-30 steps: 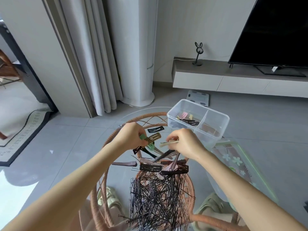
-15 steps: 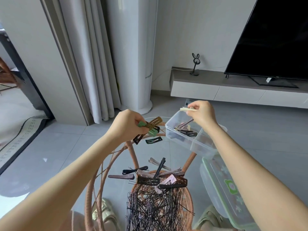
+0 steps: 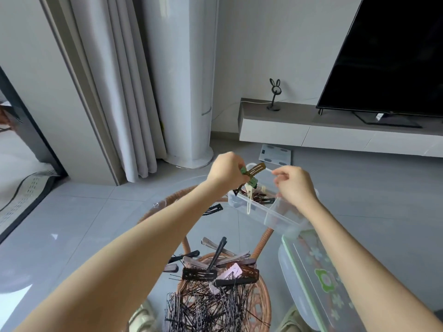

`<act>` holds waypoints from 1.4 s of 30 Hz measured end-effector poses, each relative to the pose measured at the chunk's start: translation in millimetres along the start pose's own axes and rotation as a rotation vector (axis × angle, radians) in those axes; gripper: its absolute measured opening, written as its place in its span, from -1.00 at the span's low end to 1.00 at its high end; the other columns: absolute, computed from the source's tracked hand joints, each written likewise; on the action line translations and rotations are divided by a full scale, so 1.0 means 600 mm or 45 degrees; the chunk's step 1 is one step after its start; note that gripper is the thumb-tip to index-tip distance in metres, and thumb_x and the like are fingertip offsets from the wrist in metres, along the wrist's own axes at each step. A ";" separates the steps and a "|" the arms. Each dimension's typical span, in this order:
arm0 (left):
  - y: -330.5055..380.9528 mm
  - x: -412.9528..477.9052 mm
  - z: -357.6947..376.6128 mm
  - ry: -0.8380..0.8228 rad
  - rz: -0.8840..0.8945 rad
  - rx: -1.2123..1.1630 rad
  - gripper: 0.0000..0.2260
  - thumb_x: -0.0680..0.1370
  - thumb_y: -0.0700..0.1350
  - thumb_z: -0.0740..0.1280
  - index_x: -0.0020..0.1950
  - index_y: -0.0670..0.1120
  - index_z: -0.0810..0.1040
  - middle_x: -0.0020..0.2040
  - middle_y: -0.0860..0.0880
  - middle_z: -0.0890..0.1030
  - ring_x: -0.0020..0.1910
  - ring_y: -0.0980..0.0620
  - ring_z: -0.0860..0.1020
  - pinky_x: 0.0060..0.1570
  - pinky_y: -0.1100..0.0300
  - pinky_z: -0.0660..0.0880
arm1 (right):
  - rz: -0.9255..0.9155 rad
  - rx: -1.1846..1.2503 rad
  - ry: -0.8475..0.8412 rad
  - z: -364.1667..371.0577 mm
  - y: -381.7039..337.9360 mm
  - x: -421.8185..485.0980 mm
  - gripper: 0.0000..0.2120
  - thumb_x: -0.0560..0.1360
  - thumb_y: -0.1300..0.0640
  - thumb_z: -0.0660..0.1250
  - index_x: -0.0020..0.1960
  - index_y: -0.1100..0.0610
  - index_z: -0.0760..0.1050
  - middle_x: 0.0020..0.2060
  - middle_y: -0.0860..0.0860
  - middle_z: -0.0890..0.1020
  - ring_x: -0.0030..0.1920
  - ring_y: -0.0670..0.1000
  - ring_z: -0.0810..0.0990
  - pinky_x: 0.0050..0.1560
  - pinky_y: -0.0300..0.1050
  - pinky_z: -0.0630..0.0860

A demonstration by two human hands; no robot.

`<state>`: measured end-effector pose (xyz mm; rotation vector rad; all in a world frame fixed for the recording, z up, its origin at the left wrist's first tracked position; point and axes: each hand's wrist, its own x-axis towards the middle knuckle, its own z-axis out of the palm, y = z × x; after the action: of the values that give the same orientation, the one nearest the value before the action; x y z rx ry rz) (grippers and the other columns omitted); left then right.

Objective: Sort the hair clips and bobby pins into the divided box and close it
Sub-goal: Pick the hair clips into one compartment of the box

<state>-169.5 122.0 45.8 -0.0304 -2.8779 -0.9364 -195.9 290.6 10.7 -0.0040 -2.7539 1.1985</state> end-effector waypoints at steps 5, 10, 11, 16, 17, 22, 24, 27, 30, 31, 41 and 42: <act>0.017 0.035 0.048 -0.138 -0.020 0.040 -0.67 0.43 -0.14 0.41 0.18 -0.15 0.55 0.15 -0.12 0.60 0.10 -0.11 0.55 -0.02 0.18 0.44 | -0.095 -0.011 -0.008 -0.024 0.006 -0.044 -0.75 0.50 0.29 0.16 -0.01 0.14 0.60 -0.08 0.12 0.67 -0.05 0.13 0.62 0.00 0.12 0.58; -0.013 0.005 0.020 -0.077 -0.051 0.032 -0.71 0.47 -0.13 0.34 0.18 -0.10 0.55 0.12 -0.11 0.62 0.07 -0.10 0.57 -0.04 0.21 0.43 | -0.328 -0.147 -0.211 -0.022 -0.010 -0.122 -0.82 0.49 0.20 0.28 0.04 0.11 0.60 -0.06 0.03 0.69 -0.06 0.02 0.62 0.06 -0.05 0.54; -0.026 -0.012 0.007 -0.106 -0.058 0.059 -0.73 0.46 -0.12 0.35 0.15 -0.10 0.56 0.09 -0.10 0.63 0.06 -0.10 0.58 -0.01 0.19 0.45 | -0.381 -0.161 -0.334 -0.015 -0.011 -0.142 -0.81 0.48 0.18 0.31 0.07 0.11 0.59 -0.04 0.01 0.68 -0.04 -0.02 0.61 0.07 -0.09 0.53; -0.104 -0.129 -0.052 -0.514 -0.085 0.328 -0.68 0.45 -0.10 0.39 0.19 -0.06 0.54 0.19 -0.06 0.58 0.13 -0.04 0.55 0.14 0.14 0.46 | -0.523 -0.458 -0.815 0.039 0.004 -0.191 -0.49 0.44 0.08 0.36 0.36 0.01 0.34 0.34 -0.06 0.41 0.32 -0.03 0.37 0.36 -0.08 0.26; -0.123 -0.152 -0.057 -0.575 -0.118 0.354 -0.66 0.45 -0.11 0.39 0.22 -0.05 0.52 0.22 -0.07 0.56 0.16 -0.03 0.53 0.18 0.14 0.45 | -0.531 -0.483 -0.898 0.048 0.004 -0.193 -0.42 0.43 0.12 0.36 0.40 0.00 0.27 0.39 -0.07 0.33 0.37 -0.01 0.29 0.41 -0.09 0.17; -0.198 -0.243 -0.059 -0.617 -0.205 0.451 -0.52 0.39 0.05 0.43 0.28 0.01 0.45 0.24 -0.06 0.52 0.20 0.03 0.48 0.21 0.22 0.36 | -0.582 -0.534 -1.007 0.088 -0.020 -0.198 -0.29 0.41 0.05 0.37 0.47 0.00 0.11 0.45 -0.04 0.23 0.41 0.04 0.19 0.39 -0.05 0.16; -0.213 -0.262 -0.050 -0.567 -0.208 0.417 -0.45 0.36 0.08 0.45 0.31 0.01 0.42 0.25 -0.06 0.51 0.21 0.02 0.47 0.22 0.19 0.39 | -0.612 -0.683 -0.976 0.105 -0.030 -0.198 -0.24 0.37 -0.12 0.38 0.46 0.02 0.14 0.39 -0.01 0.30 0.35 0.07 0.25 0.33 0.01 0.26; -0.218 -0.280 -0.028 -0.411 -0.204 0.400 -0.34 0.32 0.10 0.48 0.36 0.04 0.33 0.30 -0.07 0.44 0.24 -0.05 0.45 0.24 0.05 0.43 | -0.608 -0.778 -0.960 0.122 -0.038 -0.203 -0.25 0.32 -0.16 0.42 0.40 0.07 0.23 0.27 0.04 0.41 0.24 0.09 0.36 0.20 -0.01 0.36; -0.206 -0.294 0.001 -0.289 -0.162 0.428 -0.38 0.35 0.13 0.44 0.35 0.07 0.31 0.27 -0.05 0.41 0.24 -0.04 0.41 0.21 0.08 0.42 | -0.483 -0.639 -0.992 0.126 -0.041 -0.213 -0.44 0.37 -0.04 0.42 0.28 0.11 0.34 0.18 0.05 0.51 0.18 0.08 0.45 0.08 -0.06 0.38; -0.201 -0.298 0.010 -0.271 -0.131 0.440 -0.42 0.37 0.13 0.42 0.34 0.08 0.32 0.25 -0.04 0.42 0.23 -0.03 0.40 0.19 0.10 0.41 | -0.466 -0.611 -0.993 0.127 -0.041 -0.217 -0.53 0.39 -0.01 0.41 0.23 0.11 0.39 0.15 0.06 0.53 0.15 0.09 0.47 0.05 -0.06 0.40; -0.200 -0.298 0.015 -0.257 -0.029 0.359 -0.65 0.46 -0.07 0.39 0.23 -0.03 0.50 0.11 -0.03 0.55 0.10 -0.02 0.51 0.11 0.14 0.46 | -0.469 -0.474 -0.893 0.113 -0.036 -0.226 -0.77 0.44 0.06 0.37 0.03 0.14 0.50 0.00 0.06 0.57 -0.02 0.05 0.49 -0.03 -0.08 0.40; -0.201 -0.297 0.013 -0.275 -0.057 0.358 -0.65 0.45 -0.07 0.39 0.23 -0.05 0.51 0.11 -0.04 0.55 0.10 -0.02 0.52 0.11 0.14 0.47 | -0.465 -0.452 -0.875 0.108 -0.036 -0.225 -0.78 0.43 0.06 0.37 0.02 0.13 0.51 -0.02 0.05 0.57 -0.06 0.03 0.49 -0.06 -0.10 0.39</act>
<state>0.1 31.7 -51.7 -0.0445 -3.1951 -0.5568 -69.4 220.9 -34.3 0.9967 -3.2704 0.6828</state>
